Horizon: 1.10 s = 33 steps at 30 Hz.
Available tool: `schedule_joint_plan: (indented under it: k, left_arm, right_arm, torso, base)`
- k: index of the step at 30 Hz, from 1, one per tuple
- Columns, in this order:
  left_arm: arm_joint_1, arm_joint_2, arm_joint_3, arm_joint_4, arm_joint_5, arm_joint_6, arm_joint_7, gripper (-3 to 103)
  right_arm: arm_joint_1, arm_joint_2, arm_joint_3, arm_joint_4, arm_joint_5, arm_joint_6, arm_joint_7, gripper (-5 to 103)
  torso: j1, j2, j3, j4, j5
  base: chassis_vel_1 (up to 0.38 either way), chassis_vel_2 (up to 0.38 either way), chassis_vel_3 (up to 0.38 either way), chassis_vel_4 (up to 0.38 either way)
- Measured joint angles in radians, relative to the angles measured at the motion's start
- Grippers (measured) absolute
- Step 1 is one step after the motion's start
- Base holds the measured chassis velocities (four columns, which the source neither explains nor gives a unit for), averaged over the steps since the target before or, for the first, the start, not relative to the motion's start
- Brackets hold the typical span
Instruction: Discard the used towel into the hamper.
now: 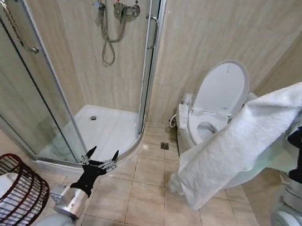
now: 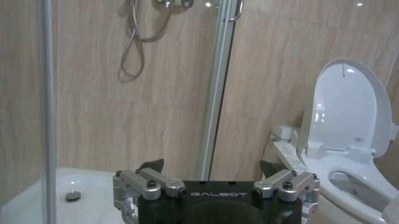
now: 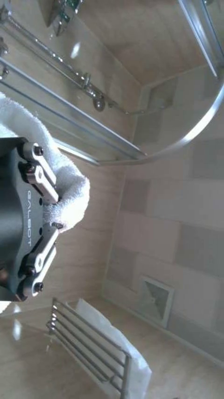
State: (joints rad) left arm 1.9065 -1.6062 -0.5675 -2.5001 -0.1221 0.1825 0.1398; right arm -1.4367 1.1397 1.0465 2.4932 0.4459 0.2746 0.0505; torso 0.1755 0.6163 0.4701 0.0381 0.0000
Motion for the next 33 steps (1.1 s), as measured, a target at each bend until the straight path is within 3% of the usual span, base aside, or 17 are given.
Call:
schedule_joint_plan:
  k: [18, 33]
  left_arm:
    - [0.0, 0.0, 0.0, 0.0, 0.0, 0.0, 0.0, 100]
    - [0.0, 0.0, 0.0, 0.0, 0.0, 0.0, 0.0, 100]
  right_arm:
    - [-0.005, 0.017, 0.026, 0.006, 0.008, 0.006, 0.033, 2]
    - [-0.019, 0.02, 0.049, 0.007, 0.023, 0.003, 0.015, 2]
  torso:
    - [0.033, 0.079, 0.046, 0.0, 0.0]
    - [0.06, 0.144, 0.083, 0.0, -0.0001]
  base:
    - [0.0, 0.0, 0.0, 0.0]
    - [0.0, 0.0, 0.0, 0.0]
